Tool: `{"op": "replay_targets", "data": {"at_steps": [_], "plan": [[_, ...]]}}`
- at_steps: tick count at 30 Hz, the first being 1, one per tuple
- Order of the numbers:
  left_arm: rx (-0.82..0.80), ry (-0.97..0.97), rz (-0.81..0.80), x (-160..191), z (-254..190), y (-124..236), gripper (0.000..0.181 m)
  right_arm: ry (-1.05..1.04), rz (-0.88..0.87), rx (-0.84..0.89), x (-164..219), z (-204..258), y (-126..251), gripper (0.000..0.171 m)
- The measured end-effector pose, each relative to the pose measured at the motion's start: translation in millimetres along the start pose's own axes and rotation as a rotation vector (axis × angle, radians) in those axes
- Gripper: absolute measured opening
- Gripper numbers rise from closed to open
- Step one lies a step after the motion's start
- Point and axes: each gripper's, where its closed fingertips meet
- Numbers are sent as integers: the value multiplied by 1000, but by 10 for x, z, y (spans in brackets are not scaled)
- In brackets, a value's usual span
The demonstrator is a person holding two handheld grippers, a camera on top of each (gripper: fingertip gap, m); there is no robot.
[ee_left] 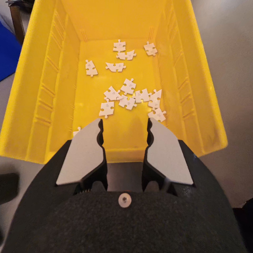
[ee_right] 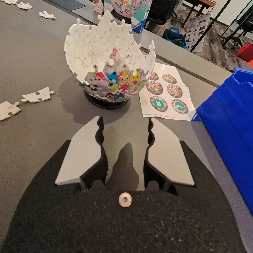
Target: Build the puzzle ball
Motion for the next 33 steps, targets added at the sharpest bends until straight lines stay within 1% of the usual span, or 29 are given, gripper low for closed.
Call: {"op": "replay_targets", "data": {"at_steps": [3, 7, 11, 14, 17, 18, 23, 27, 33], "plan": [[4, -51, 111, -127, 97, -160, 59, 1, -5, -4, -5, 5, 5, 62], [35, -105, 278, -199, 201, -496, 55, -2, -26, -1, -25, -2, 30, 62], [44, -141, 367, -203, 266, -767, 54, 5, -55, 8, -52, -2, 65, 62], [27, -137, 333, -344, 323, -840, 54, 10, -62, 3, -58, 8, 73, 62], [91, -106, 219, -606, 242, -810, 52, 10, -53, -13, -51, 23, 62, 62], [124, -100, 205, -652, 193, -805, 52, 8, -54, -15, -51, 23, 62, 62], [142, -156, 225, -755, 38, -896, 52, 1, -62, -19, -57, 19, 71, 62], [156, -169, 195, -899, -90, -952, 52, -2, -71, -22, -65, 18, 82, 62], [123, -116, 159, -969, -159, -1012, 52, 3, -81, -14, -74, 16, 95, 62]]}}
Point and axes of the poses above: each gripper's, where its closed fingertips meet, y back along the fingers, x out of its underside, z = x × y across the jaws, and after that the axes turned 6 degrees about z, right-handed
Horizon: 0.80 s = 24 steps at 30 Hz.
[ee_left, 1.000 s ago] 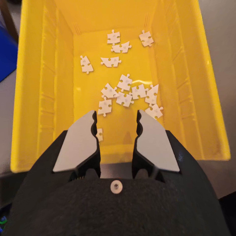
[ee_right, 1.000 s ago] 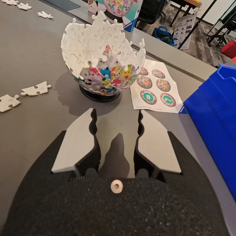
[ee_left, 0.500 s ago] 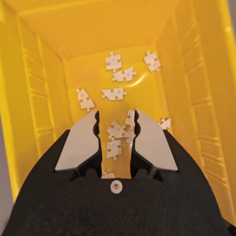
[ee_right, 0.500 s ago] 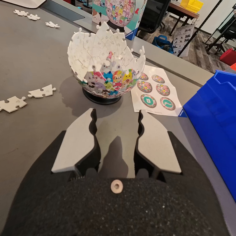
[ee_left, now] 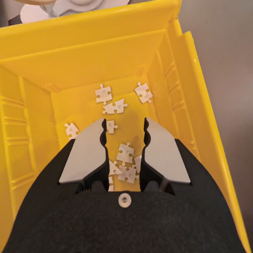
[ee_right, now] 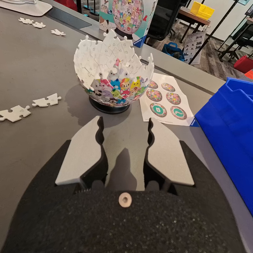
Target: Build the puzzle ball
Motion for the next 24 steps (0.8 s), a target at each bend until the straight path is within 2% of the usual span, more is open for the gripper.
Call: {"op": "replay_targets", "data": {"at_steps": [10, 13, 15, 17, 20, 24], "plan": [[-107, 248, -151, -286, -284, -34, 49, 0, 33, -5, 32, 5, -38, 60], [-190, 272, -120, -219, -239, -21, 51, -1, 21, -3, 19, 2, -24, 60], [-191, 278, -110, -181, -270, 15, 51, -3, 11, -3, 9, 0, -13, 60], [-209, 269, -106, -158, -309, 157, 52, -3, 1, -4, 0, 2, -2, 61], [-314, 219, -183, -239, -354, 574, 52, 8, -37, 8, -38, 1, 43, 63], [-312, 153, -274, -496, -752, 1028, 63, 33, -95, 10, -94, 30, 112, 60]]}}
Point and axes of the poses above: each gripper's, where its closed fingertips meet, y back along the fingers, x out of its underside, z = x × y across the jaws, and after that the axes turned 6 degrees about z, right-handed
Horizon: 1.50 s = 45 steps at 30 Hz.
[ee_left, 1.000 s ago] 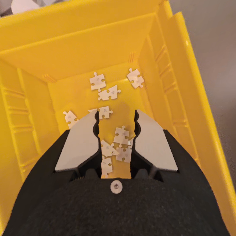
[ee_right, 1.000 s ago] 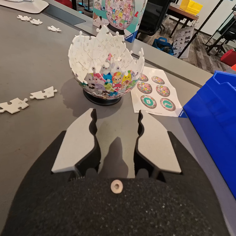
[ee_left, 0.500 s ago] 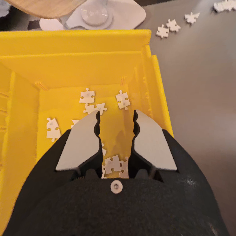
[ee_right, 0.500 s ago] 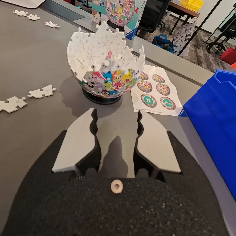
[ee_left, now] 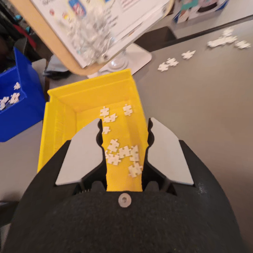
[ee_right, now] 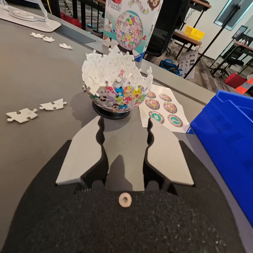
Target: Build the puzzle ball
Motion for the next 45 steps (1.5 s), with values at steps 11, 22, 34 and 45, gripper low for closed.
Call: {"op": "replay_targets", "data": {"at_steps": [11, 22, 34, 45], "plan": [[669, 76, 61, -20, -2242, 53, 64, 82, -69, -45, -76, 168, 93, 57], [849, -110, 60, 137, -3676, -177, 61, -51, -142, -154, -144, 213, 234, 55], [652, -324, 78, 657, -3582, -412, 61, 84, -60, -422, -211, 926, 542, 55], [656, -387, 69, 715, -3681, -383, 61, 113, 242, -720, 370, 1527, 939, 53]]}}
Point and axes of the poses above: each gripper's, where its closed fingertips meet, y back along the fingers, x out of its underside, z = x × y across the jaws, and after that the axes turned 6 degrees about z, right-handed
